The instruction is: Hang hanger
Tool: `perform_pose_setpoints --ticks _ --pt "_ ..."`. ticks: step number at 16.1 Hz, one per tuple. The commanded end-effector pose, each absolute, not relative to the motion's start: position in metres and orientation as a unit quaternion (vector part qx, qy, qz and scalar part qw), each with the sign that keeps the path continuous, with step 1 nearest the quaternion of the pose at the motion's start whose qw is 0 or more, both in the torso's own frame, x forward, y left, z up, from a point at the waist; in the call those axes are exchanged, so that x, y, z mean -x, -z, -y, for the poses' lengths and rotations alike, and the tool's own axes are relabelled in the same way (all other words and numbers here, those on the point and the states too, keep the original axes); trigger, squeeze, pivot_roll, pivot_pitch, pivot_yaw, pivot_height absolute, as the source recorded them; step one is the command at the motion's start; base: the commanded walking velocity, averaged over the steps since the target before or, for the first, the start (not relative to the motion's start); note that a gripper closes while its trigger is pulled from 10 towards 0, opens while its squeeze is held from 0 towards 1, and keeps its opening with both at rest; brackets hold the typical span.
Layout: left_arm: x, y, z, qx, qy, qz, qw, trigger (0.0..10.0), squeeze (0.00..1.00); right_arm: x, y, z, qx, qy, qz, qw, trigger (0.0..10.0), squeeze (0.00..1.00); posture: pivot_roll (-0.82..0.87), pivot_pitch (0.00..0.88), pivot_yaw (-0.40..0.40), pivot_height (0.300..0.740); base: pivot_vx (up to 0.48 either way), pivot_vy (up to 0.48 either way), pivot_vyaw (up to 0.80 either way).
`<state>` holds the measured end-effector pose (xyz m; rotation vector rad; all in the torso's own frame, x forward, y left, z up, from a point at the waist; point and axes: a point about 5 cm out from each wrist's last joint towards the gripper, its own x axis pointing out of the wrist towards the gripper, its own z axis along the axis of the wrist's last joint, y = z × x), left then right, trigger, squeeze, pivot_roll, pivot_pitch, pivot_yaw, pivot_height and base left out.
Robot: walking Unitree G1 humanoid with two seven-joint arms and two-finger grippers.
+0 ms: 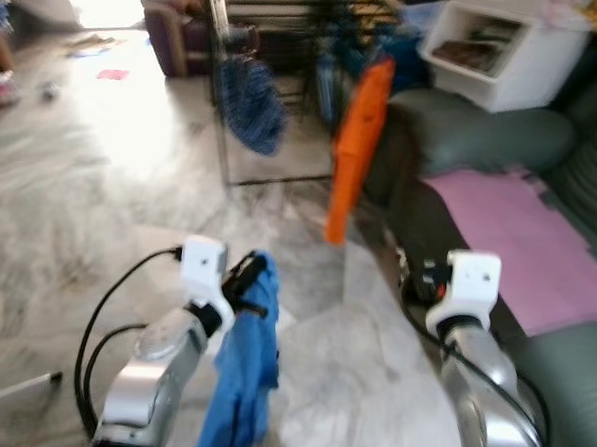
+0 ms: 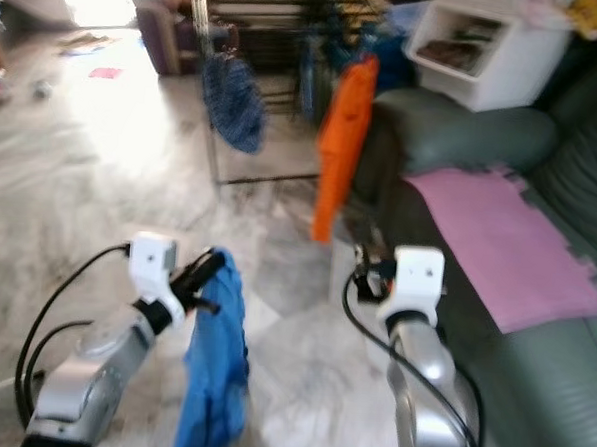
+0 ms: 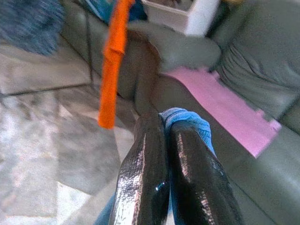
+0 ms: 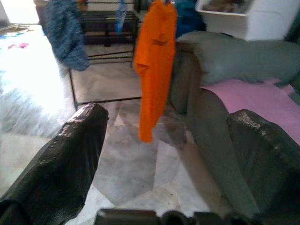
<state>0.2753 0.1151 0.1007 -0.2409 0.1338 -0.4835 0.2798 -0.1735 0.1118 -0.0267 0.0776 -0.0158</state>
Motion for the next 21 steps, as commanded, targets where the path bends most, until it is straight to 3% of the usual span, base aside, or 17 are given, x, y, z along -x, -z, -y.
perform_pose_setpoints --ticks 1,6,11,18,21 --pt "-0.2754 -0.108 -0.1124 0.12 0.251 -0.049 0.959 10.0 0.0 -0.2803 -0.1127 0.1722 0.014 0.009 -0.038 0.999 10.0 0.0 -0.07 0.071 -0.022 0.74 0.251 0.0 -0.8" --pt "-0.2773 -0.1071 -0.1132 0.116 0.251 -0.05 0.96 10.0 0.0 -0.2787 -0.1118 0.1704 0.023 0.005 -0.034 0.999 10.0 0.0 -0.07 0.061 -0.015 0.74 0.271 0.0 -0.16" --pt "-0.2774 -0.1046 -0.1103 0.116 0.255 -0.056 0.958 10.0 0.0 -0.2779 -0.1111 0.1722 0.031 0.005 -0.033 0.999 10.0 0.0 -0.07 0.054 -0.013 0.74 0.281 0.37 0.0" --pt "-0.278 -0.1041 -0.1077 0.112 0.257 -0.057 0.958 10.0 0.0 -0.2803 -0.1119 0.1729 0.036 0.01 -0.029 0.999 10.0 0.0 -0.07 0.056 -0.015 0.74 0.0 0.434 0.0" --pt "-0.276 -0.1031 -0.1095 0.111 0.244 -0.051 0.962 10.0 0.0 -0.2785 -0.1101 0.173 0.037 0.009 -0.031 0.999 10.0 0.0 -0.07 0.055 -0.017 0.74 0.0 0.0 0.0"
